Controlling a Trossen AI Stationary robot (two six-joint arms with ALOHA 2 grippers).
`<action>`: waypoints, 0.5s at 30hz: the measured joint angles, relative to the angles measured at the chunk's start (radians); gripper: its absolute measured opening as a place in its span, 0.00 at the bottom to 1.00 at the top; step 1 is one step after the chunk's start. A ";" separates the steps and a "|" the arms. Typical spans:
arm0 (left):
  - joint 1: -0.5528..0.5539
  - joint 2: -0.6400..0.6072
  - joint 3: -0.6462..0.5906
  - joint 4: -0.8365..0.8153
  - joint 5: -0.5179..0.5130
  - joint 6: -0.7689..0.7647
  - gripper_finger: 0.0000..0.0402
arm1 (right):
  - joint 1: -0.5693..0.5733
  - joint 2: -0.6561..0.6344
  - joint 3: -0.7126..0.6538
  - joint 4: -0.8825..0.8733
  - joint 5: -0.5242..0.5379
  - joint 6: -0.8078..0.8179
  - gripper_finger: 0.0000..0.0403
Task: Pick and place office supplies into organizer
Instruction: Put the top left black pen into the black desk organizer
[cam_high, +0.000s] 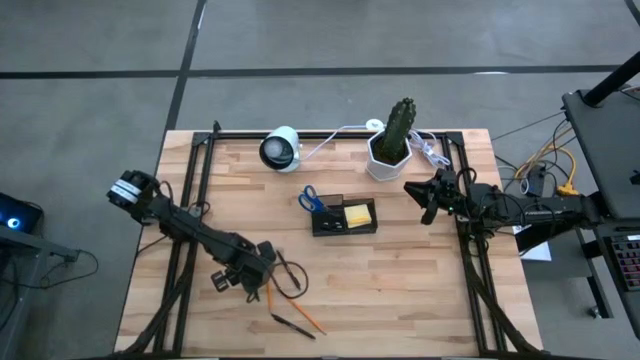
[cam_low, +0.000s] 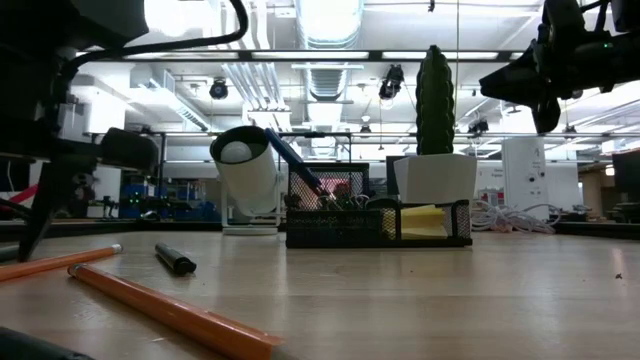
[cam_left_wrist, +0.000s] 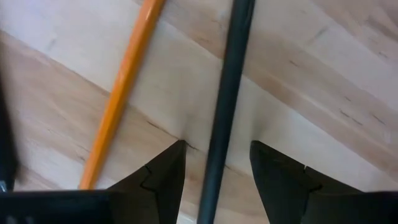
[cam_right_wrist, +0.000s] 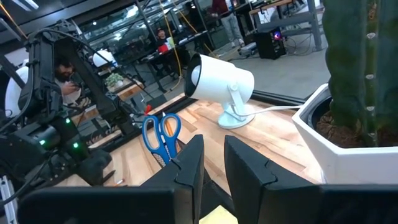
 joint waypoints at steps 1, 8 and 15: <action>-0.001 0.000 -0.002 0.007 -0.002 0.002 0.41 | 0.000 0.000 0.000 0.000 0.001 0.000 0.13; -0.001 0.002 -0.009 0.045 0.000 0.000 0.41 | 0.000 0.000 0.000 0.001 0.022 0.000 0.13; 0.000 0.001 -0.018 0.057 0.000 0.001 0.41 | 0.000 0.000 0.000 0.002 0.023 0.000 0.13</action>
